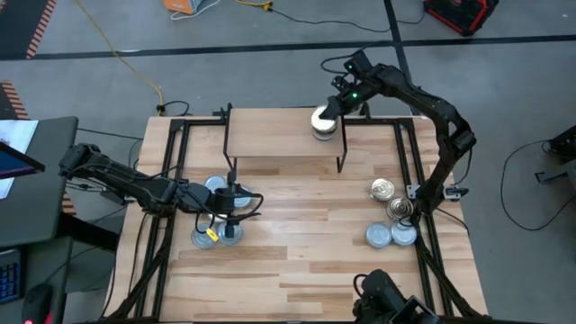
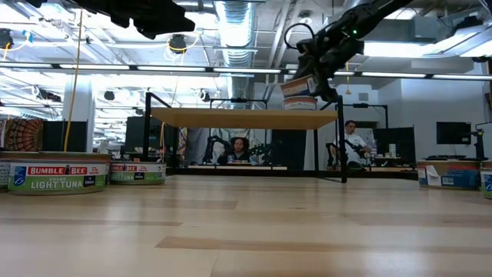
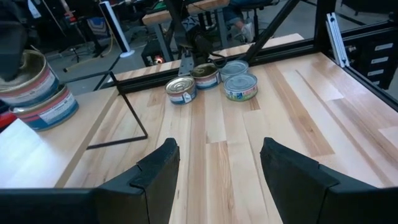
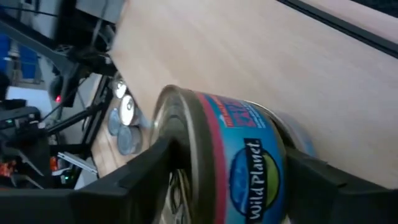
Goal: Stack canned seafood by type on shelf
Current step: Stack the pink and blue tuna can on top of the pink and blue tuna can on the shelf
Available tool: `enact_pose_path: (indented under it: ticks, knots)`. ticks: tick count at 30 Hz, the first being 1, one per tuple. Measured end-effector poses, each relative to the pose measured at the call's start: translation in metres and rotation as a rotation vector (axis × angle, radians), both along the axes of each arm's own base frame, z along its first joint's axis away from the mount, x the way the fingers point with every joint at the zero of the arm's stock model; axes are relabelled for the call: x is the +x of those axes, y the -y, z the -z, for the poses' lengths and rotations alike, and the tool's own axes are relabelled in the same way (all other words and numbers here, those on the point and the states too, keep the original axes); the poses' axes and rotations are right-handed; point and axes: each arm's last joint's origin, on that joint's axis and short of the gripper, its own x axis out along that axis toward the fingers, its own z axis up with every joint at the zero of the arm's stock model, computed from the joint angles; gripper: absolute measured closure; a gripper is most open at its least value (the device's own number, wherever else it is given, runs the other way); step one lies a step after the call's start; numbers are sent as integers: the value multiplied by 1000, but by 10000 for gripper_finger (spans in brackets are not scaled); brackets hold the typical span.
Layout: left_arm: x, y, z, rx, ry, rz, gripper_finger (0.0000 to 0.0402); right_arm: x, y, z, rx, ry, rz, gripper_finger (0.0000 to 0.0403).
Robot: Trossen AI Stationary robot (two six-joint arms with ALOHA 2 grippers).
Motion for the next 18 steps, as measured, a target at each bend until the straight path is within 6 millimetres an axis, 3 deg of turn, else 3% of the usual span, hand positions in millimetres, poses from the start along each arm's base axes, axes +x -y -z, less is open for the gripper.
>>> enact_pose_path:
  ticks: [8, 18]
  knots:
    - [0, 0, 0, 0, 1, 0, 187, -2, 0, 1, -2, -27, 9, 66]
    - [0, 0, 0, 3, 1, 0, 187, -1, -7, -14, -66, -165, 88, 60]
